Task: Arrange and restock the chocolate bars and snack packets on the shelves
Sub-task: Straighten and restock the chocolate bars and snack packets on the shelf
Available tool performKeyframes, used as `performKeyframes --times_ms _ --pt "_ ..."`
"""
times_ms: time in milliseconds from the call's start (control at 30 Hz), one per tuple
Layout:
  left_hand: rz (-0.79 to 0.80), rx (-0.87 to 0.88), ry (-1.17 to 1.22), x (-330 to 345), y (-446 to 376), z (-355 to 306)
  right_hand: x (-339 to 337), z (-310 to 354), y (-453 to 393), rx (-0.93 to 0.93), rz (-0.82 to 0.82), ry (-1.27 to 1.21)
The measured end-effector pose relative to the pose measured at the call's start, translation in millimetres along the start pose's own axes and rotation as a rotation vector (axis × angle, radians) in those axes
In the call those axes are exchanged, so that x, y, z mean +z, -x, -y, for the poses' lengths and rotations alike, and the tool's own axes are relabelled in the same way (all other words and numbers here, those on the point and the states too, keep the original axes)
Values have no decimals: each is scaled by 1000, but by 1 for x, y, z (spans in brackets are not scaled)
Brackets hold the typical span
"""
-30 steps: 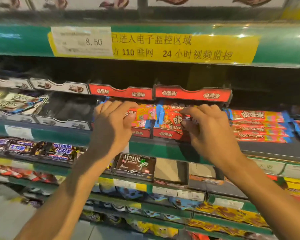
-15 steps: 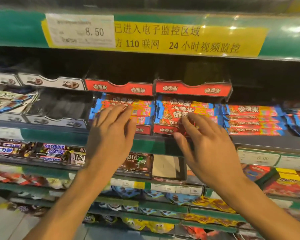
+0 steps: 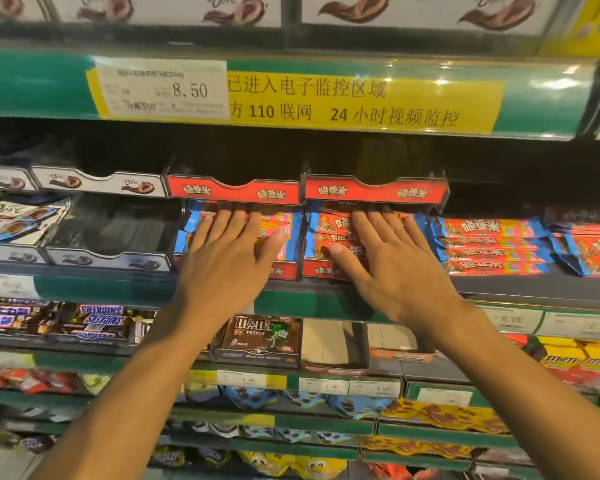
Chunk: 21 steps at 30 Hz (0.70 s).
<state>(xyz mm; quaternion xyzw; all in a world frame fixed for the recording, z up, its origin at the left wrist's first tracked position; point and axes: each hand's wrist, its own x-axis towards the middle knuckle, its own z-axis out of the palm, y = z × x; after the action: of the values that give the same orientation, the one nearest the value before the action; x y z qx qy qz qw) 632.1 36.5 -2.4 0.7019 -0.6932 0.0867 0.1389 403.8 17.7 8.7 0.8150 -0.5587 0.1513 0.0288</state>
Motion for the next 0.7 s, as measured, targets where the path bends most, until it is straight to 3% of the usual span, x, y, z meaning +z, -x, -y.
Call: performKeyframes --times_ms 700 --pt "3 -28 38 -4 16 1 -3 -2 0 -46 -31 -35"
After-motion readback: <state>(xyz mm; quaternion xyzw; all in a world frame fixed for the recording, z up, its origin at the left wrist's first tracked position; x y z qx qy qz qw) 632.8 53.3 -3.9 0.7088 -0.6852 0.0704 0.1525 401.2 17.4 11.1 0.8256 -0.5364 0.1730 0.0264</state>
